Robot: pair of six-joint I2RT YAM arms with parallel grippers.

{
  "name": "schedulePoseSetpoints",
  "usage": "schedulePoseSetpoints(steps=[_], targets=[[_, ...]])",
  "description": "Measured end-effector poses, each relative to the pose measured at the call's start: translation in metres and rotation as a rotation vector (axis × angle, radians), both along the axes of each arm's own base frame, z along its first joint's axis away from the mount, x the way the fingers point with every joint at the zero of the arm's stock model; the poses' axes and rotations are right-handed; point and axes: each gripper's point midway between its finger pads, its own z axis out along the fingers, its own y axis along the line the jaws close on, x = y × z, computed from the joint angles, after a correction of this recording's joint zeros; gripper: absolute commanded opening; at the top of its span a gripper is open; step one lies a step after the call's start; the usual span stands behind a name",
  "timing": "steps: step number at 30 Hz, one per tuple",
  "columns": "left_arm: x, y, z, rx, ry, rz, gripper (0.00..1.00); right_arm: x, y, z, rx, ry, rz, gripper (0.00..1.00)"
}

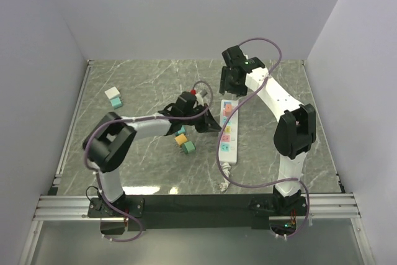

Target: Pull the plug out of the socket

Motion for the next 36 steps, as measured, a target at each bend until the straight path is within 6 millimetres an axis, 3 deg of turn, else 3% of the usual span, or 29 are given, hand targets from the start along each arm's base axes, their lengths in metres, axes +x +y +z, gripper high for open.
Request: schedulePoseSetpoints(steps=[6, 10, 15, 21, 24, 25, 27, 36], targets=[[-0.009, -0.028, -0.039, 0.006, 0.076, -0.056, 0.01, 0.001, 0.000, -0.013, -0.015, 0.030, 0.025, 0.65], [-0.011, -0.034, -0.055, 0.008, 0.113, -0.061, 0.01, 0.000, 0.000, -0.040, -0.037, 0.085, 0.029, 0.65], [-0.010, -0.040, -0.063, 0.006, 0.131, -0.060, 0.01, -0.019, -0.008, -0.074, -0.075, 0.172, 0.029, 0.62], [-0.014, -0.049, -0.064, 0.006, 0.132, -0.066, 0.01, -0.026, -0.008, -0.092, -0.075, 0.207, 0.035, 0.47], [-0.014, -0.049, -0.065, 0.014, 0.130, -0.056, 0.00, -0.026, -0.007, -0.096, -0.064, 0.206, 0.038, 0.27], [-0.013, -0.049, -0.065, 0.015, 0.130, -0.055, 0.01, -0.026, -0.006, -0.096, -0.063, 0.205, 0.036, 0.13], [-0.013, -0.050, -0.066, 0.015, 0.130, -0.055, 0.01, -0.026, -0.006, -0.096, -0.063, 0.205, 0.037, 0.00], [-0.009, -0.056, -0.068, -0.013, 0.123, -0.057, 0.00, -0.026, -0.007, -0.091, -0.061, 0.205, 0.036, 0.00]])
